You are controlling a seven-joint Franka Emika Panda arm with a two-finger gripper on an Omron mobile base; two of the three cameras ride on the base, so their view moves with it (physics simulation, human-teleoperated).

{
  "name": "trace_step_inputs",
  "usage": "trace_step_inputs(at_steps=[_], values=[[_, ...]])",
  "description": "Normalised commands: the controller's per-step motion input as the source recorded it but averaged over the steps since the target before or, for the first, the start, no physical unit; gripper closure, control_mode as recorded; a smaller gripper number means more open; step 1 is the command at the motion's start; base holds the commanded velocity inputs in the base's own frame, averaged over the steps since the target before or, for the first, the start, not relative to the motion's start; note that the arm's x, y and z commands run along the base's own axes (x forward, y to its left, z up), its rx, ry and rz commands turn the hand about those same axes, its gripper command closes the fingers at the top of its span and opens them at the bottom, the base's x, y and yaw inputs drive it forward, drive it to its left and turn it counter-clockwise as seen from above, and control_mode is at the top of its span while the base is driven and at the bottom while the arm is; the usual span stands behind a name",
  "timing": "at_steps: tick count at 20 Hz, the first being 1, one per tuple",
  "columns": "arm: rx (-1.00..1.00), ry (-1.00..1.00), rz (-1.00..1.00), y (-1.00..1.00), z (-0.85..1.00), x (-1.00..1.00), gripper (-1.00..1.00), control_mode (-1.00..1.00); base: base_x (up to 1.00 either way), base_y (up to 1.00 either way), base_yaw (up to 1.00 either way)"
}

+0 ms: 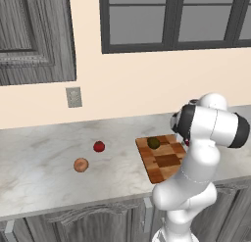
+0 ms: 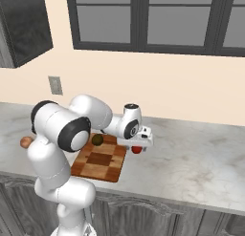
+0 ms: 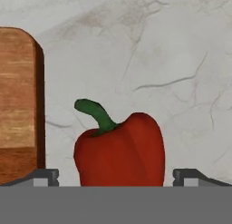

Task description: Place the avocado, onion, tomato, and bell pepper on the cutting board.

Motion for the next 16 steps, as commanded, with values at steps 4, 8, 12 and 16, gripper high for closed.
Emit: trace_step_inputs(at_steps=[4,8,12,16], values=[[0.0,0.0,0.0,0.03,-0.13,0.02,1.0,-1.0,0.0,0.0,0.0],[0.0,0.0,0.0,0.03,-0.02,0.0,1.0,-1.0,0.0,0.0,0.0],[0.0,-0.08,0.0,0.13,0.16,0.0,1.0,-1.0,0.0,0.0,0.0],[-0.02,-0.14,0.0,0.15,0.29,-0.09,1.0,-1.0,0.0,0.0,0.0]])
